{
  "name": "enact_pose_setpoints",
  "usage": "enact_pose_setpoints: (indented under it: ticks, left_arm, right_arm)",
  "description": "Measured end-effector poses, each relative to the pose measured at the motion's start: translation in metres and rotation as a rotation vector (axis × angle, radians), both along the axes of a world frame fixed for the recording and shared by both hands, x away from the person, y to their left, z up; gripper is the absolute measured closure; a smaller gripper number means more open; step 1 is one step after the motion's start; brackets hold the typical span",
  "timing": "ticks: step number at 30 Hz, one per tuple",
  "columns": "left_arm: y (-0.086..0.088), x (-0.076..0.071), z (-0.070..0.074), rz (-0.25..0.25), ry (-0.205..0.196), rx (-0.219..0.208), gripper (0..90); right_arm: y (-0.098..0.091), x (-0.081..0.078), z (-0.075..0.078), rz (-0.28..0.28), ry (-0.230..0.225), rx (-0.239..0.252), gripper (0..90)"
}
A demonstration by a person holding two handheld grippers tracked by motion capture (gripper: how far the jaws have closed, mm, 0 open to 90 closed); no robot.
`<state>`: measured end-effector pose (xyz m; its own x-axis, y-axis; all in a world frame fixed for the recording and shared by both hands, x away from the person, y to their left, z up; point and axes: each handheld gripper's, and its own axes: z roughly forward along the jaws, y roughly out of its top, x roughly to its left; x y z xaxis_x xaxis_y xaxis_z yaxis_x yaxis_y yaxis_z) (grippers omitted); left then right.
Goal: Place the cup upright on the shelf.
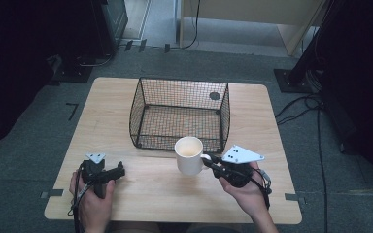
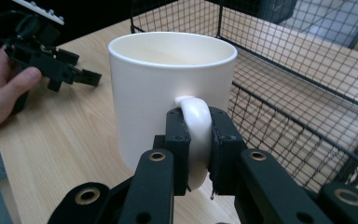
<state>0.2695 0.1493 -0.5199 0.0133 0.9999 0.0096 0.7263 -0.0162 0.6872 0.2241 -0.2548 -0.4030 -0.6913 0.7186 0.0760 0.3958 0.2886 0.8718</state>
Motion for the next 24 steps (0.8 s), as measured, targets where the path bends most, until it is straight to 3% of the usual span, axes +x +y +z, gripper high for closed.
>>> enact_pose_setpoints:
  ticks: [8, 24]
  left_arm:
    - [0.0, 0.0, 0.0, 0.002, -0.002, -0.002, 0.0]
    - [0.0, 0.0, 0.0, -0.001, 0.0, -0.001, 0.0]
  right_arm:
    - [0.01, 0.013, 0.027, 0.034, -0.037, 0.013, 81.0]
    - [0.027, 0.053, 0.057, 0.034, -0.082, 0.028, 81.0]
